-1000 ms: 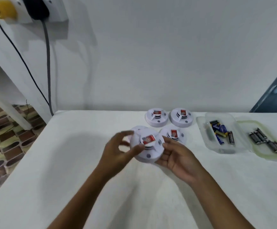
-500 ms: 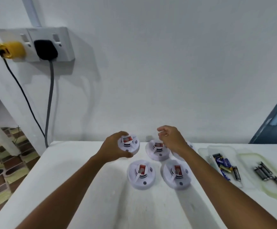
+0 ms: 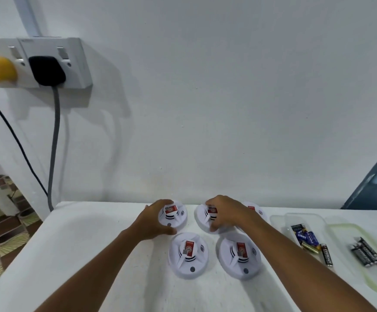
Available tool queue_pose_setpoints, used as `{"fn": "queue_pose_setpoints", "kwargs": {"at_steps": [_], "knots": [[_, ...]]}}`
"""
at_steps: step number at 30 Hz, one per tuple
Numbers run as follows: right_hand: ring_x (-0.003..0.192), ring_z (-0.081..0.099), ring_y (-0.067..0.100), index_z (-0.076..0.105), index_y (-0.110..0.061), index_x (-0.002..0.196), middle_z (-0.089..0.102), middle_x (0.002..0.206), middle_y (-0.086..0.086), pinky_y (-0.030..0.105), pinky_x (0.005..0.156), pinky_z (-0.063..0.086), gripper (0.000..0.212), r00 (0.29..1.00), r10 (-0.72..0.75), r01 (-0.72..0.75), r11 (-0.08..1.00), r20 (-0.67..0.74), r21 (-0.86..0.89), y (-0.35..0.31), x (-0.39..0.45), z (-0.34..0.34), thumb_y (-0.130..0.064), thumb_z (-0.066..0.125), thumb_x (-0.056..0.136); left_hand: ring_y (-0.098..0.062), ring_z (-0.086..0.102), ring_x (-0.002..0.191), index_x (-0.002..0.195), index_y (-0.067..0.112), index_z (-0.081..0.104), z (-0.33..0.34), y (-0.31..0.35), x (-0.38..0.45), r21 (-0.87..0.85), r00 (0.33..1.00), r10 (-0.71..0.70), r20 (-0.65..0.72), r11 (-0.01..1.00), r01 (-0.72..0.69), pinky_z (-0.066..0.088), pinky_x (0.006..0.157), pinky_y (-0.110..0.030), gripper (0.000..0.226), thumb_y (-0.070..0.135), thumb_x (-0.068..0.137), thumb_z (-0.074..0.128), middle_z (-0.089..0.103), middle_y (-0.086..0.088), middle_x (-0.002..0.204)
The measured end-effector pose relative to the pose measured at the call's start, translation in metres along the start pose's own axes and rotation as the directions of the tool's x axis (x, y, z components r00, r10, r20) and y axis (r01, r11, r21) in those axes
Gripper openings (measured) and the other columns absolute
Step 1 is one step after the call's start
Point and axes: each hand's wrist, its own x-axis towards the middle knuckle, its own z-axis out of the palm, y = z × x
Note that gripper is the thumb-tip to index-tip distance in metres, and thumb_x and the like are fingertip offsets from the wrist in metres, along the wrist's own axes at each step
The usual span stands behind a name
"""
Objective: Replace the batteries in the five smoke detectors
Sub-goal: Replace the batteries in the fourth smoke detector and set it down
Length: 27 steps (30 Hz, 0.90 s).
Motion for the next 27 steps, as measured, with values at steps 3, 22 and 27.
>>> {"fn": "queue_pose_setpoints", "kwargs": {"at_steps": [3, 22, 27], "knots": [[0.091, 0.062, 0.023, 0.057, -0.021, 0.100, 0.062, 0.098, -0.002, 0.031, 0.074, 0.049, 0.047, 1.000, -0.006, 0.006, 0.999, -0.005, 0.037, 0.001, -0.001, 0.002, -0.025, 0.083, 0.061, -0.012, 0.053, 0.113, 0.132, 0.029, 0.044, 0.002, -0.004, 0.004, 0.015, 0.999, -0.034, 0.013, 0.999, 0.033, 0.041, 0.104, -0.035, 0.089, 0.048, 0.054, 0.084, 0.054, 0.015, 0.122], [0.096, 0.060, 0.026, 0.050, -0.012, 0.118, 0.053, 0.117, 0.009, 0.030, 0.066, 0.042, 0.071, 0.996, 0.028, 0.000, 0.953, 0.088, -0.301, -0.005, -0.095, 0.015, -0.038, 0.086, 0.062, -0.018, 0.031, 0.139, 0.142, 0.026, 0.043, 0.026, 0.071, -0.066, 0.434, 0.877, 0.364, 0.314, 0.766, -0.474, 0.031, 0.106, -0.026, 0.073, 0.052, 0.079, 0.070, 0.038, -0.002, 0.152], [0.104, 0.055, 0.028, 0.050, -0.012, 0.122, 0.047, 0.123, 0.011, 0.033, 0.073, 0.047, 0.072, 0.999, 0.026, -0.017, 0.966, 0.031, -0.260, -0.005, -0.102, 0.023, -0.034, 0.086, 0.063, -0.016, 0.029, 0.140, 0.141, 0.029, 0.043, 0.028, 0.058, -0.075, 0.386, 0.892, 0.353, 0.282, 0.810, -0.442, 0.028, 0.103, -0.019, 0.068, 0.048, 0.081, 0.069, 0.034, 0.000, 0.154]]}}
